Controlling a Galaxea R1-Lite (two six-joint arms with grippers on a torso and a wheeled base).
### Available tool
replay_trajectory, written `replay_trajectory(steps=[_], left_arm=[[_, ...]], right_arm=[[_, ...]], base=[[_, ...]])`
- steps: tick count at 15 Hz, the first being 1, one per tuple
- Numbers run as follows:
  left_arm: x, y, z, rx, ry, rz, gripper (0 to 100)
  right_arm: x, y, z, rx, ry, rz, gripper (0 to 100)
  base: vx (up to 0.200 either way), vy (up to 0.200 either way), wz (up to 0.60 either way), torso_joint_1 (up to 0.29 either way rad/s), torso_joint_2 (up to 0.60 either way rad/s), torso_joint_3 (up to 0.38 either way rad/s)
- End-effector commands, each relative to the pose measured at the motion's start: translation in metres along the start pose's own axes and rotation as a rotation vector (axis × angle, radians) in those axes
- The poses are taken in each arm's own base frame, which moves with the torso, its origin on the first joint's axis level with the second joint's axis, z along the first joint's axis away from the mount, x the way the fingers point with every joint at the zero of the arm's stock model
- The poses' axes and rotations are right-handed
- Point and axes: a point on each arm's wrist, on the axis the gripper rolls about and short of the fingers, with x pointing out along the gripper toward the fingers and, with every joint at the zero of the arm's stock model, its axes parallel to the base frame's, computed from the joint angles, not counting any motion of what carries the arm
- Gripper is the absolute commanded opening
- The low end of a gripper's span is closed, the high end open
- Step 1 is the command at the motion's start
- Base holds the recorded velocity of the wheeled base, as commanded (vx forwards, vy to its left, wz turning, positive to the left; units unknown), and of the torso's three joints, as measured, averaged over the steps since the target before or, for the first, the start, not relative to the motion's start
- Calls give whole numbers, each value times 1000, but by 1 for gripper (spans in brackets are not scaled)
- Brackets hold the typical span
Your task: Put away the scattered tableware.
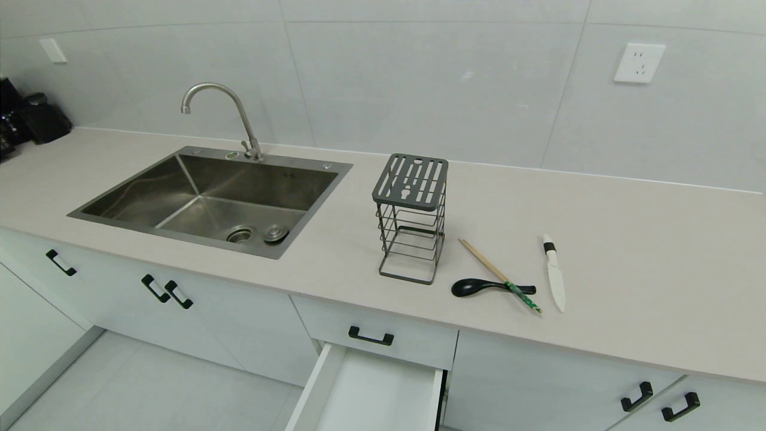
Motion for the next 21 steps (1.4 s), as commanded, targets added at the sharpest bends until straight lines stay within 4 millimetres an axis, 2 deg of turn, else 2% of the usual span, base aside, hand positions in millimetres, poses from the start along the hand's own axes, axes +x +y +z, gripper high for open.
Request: replay_trajectory(steps=[1,2,3,4,6,7,11,15,17,19,20,21], left_arm=[[0,0,0,1,1,0,100],[0,0,0,0,1,0,100],[0,0,0,1,1,0,100],[0,0,0,0,1,0,100],[0,0,0,1,1,0,100],[0,0,0,0,1,0,100],[0,0,0,0,1,0,100],[0,0,0,0,1,0,100],[0,0,0,1,1,0,100],[0,0,0,0,1,0,100],[0,0,0,0,1,0,100],[0,0,0,1,1,0,100]], right_arm=[[0,0,0,-3,-1,1,100],[0,0,0,-4,-4,1,100],[0,0,5,-4,-48,0,100],[-1,0,17,-11,-166,-3,100],[-2,0,22,-52,-221,25,100],[-2,3,24,-68,-198,158,100],[24,3,72,-55,-7,242,100],[46,5,79,-54,99,308,100],[64,8,88,-71,118,343,100],[98,13,95,-82,133,370,100],[109,14,94,-90,145,375,100],[129,18,92,-101,167,413,100]], base=[[0,0,0,0,0,0],[0,0,0,0,0,0],[0,0,0,0,0,0],[0,0,0,0,0,0],[0,0,0,0,0,0],[0,0,0,0,0,0],[0,0,0,0,0,0],[0,0,0,0,0,0],[0,0,0,0,0,0],[0,0,0,0,0,0],[0,0,0,0,0,0],[0,0,0,0,0,0]])
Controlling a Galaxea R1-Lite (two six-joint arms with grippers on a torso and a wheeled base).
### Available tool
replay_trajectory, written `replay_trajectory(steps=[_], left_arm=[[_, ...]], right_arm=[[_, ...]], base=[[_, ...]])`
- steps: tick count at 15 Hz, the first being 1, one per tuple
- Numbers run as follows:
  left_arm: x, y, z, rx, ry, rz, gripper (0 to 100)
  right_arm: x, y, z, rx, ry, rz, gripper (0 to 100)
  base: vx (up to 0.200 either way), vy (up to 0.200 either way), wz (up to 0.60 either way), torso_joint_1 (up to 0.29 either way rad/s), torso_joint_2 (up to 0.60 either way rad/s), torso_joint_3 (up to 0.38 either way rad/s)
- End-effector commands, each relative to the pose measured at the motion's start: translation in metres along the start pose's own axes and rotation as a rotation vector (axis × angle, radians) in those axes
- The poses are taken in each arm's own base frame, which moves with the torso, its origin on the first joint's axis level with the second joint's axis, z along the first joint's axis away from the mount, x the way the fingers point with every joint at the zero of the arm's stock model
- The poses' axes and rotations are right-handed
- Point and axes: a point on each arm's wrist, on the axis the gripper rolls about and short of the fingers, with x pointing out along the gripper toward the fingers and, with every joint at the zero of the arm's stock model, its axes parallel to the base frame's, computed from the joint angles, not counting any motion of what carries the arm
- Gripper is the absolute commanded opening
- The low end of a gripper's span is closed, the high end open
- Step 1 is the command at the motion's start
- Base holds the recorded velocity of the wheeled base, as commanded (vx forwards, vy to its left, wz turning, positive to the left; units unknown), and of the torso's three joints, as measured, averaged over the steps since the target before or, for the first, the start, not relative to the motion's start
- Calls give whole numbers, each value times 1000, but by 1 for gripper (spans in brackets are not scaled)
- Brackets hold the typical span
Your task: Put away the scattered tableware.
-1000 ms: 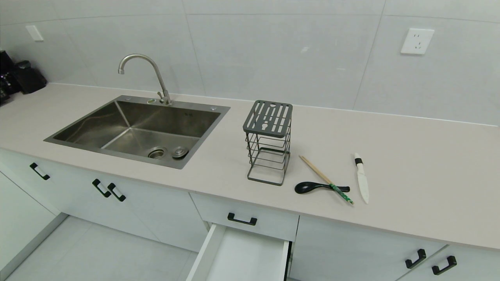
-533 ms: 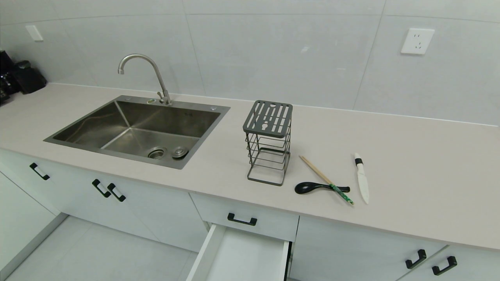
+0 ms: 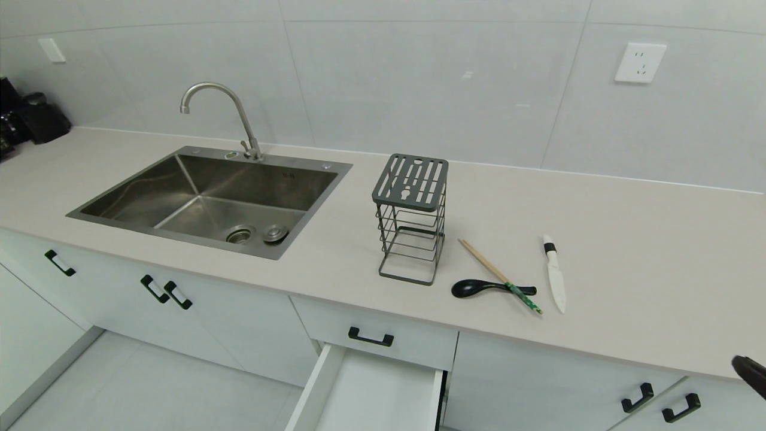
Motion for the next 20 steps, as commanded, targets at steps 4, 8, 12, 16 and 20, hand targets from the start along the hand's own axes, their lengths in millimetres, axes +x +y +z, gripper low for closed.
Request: replay_trajectory(steps=[4,8,12,16,20], left_arm=[[0,0,0,1,1,0,100],[0,0,0,-1,1,0,100],[0,0,0,-1,1,0,100],[0,0,0,-1,1,0,100],[0,0,0,-1,1,0,100]], right_arm=[[81,-14,-19,11,187,109,100],[112,-17,-32,19,225,137,100],[135,-17,-38,31,271,161,100],[149,-6,-41,30,291,224,100],[176,3,-48,67,340,241,100]], base=[[0,0,0,0,0,0],[0,0,0,0,0,0],[0,0,0,0,0,0],[0,0,0,0,0,0],[0,0,0,0,0,0]])
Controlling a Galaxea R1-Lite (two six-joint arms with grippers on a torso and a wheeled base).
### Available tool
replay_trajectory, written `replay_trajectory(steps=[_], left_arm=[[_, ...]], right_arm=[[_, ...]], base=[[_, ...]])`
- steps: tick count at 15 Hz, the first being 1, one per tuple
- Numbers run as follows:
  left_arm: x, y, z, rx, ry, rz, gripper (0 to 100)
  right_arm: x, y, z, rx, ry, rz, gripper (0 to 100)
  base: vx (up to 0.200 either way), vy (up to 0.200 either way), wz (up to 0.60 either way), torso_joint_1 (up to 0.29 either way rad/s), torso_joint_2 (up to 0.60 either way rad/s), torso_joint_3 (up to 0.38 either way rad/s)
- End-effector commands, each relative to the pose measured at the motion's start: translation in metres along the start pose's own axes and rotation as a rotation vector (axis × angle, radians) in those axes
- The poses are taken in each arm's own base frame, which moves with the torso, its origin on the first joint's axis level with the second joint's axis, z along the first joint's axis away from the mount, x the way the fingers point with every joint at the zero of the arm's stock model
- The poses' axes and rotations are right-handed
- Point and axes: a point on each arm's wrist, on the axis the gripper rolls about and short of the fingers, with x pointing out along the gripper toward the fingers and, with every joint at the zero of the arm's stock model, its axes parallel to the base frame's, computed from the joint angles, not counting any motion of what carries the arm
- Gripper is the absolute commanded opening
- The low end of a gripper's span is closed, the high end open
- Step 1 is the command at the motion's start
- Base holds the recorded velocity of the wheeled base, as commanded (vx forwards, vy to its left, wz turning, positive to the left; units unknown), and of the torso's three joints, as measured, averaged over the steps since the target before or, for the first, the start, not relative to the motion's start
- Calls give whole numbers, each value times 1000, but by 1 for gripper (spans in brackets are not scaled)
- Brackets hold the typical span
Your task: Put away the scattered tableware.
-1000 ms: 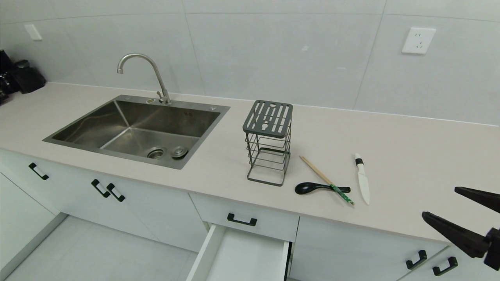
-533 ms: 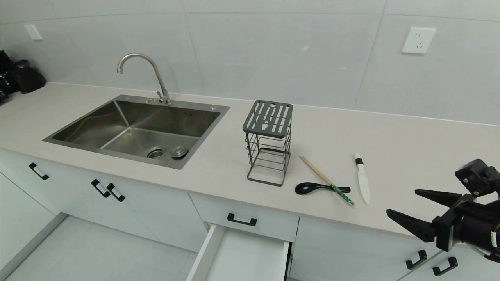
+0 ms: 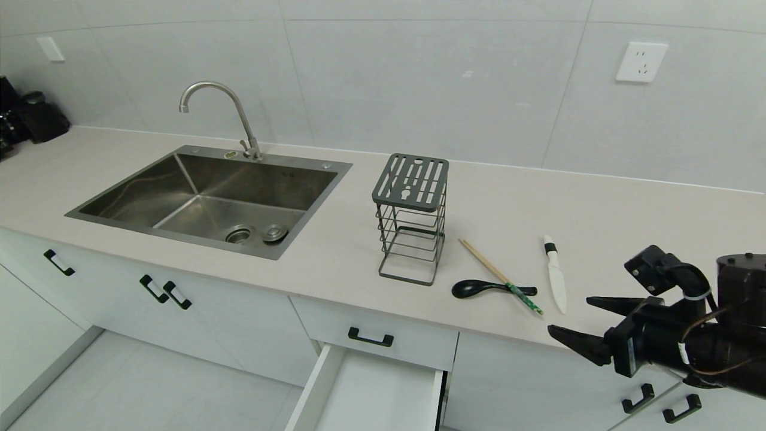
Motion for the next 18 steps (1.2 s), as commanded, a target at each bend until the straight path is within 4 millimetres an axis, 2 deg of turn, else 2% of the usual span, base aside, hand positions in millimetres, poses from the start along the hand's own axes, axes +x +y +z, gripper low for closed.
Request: replay_trajectory(steps=[1,5,12,15,18], left_arm=[[0,0,0,-1,1,0,100],[0,0,0,-1,1,0,100],[0,0,0,-1,1,0,100],[0,0,0,-1,1,0,100],[0,0,0,-1,1,0,100]], right_arm=[[25,-6,1,22,34,-20,100],[50,-13,1,32,60,-23,100],[81,-7,-10,34,117,13,100],[95,-12,-3,29,95,4,100],[108,-15,-6,33,106,-3,100]], base=[[0,0,0,0,0,0],[0,0,0,0,0,0],[0,0,0,0,0,0],[0,0,0,0,0,0],[0,0,0,0,0,0]])
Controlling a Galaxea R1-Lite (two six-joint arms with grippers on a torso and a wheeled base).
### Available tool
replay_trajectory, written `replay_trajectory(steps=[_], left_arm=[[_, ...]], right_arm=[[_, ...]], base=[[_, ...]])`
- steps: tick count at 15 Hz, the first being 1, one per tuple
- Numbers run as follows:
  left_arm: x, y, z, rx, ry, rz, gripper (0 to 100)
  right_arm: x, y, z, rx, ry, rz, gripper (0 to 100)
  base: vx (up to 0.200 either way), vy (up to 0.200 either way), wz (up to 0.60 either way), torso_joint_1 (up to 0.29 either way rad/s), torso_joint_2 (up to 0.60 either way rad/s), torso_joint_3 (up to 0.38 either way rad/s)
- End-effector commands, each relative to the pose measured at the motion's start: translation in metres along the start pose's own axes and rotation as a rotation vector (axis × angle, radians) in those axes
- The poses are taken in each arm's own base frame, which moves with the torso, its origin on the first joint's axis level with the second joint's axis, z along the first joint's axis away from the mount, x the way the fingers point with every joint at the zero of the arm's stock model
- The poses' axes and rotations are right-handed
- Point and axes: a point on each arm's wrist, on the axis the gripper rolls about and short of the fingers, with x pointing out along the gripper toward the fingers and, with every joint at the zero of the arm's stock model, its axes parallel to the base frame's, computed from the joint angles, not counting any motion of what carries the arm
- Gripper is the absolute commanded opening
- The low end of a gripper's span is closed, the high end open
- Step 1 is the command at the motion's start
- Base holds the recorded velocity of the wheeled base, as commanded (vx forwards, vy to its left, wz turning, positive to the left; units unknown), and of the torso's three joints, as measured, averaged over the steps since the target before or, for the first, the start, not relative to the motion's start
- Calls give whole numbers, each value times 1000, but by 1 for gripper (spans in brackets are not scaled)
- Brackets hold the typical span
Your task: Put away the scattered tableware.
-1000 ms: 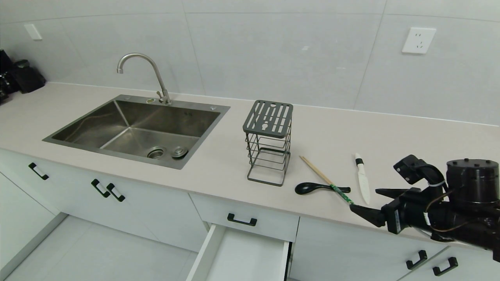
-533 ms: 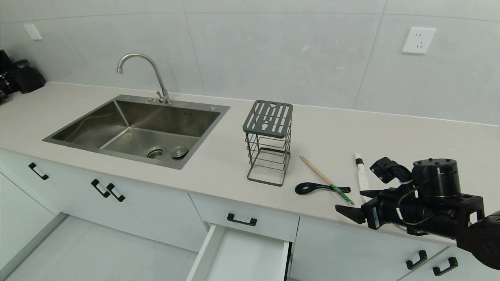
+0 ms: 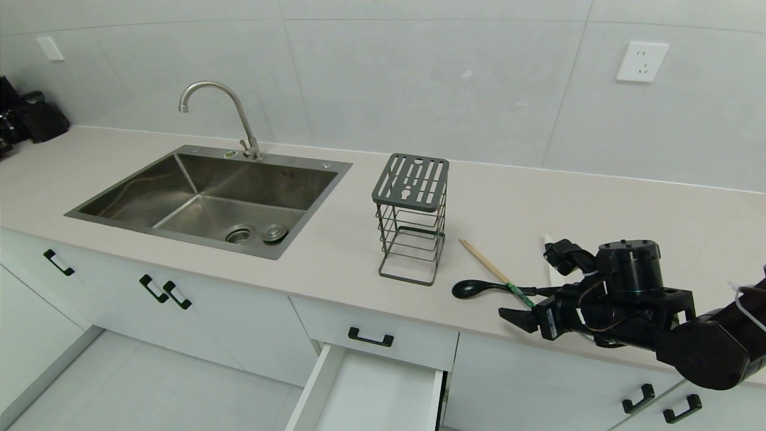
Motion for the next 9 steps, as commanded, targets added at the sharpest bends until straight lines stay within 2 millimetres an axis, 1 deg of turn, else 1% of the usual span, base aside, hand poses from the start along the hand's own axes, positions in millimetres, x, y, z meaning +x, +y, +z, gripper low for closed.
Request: replay_trajectory(steps=[1,6,9], left_arm=[[0,0,0,0,1,0,100],[0,0,0,0,1,0,100],[0,0,0,0,1,0,100]], right_arm=[[9,-2,-5,5,23,-3,100],[13,-5,-7,9,28,-9,100],[18,-6,-13,15,51,-7,100]], base=[[0,0,0,0,0,0],[0,0,0,0,0,0],[0,0,0,0,0,0]])
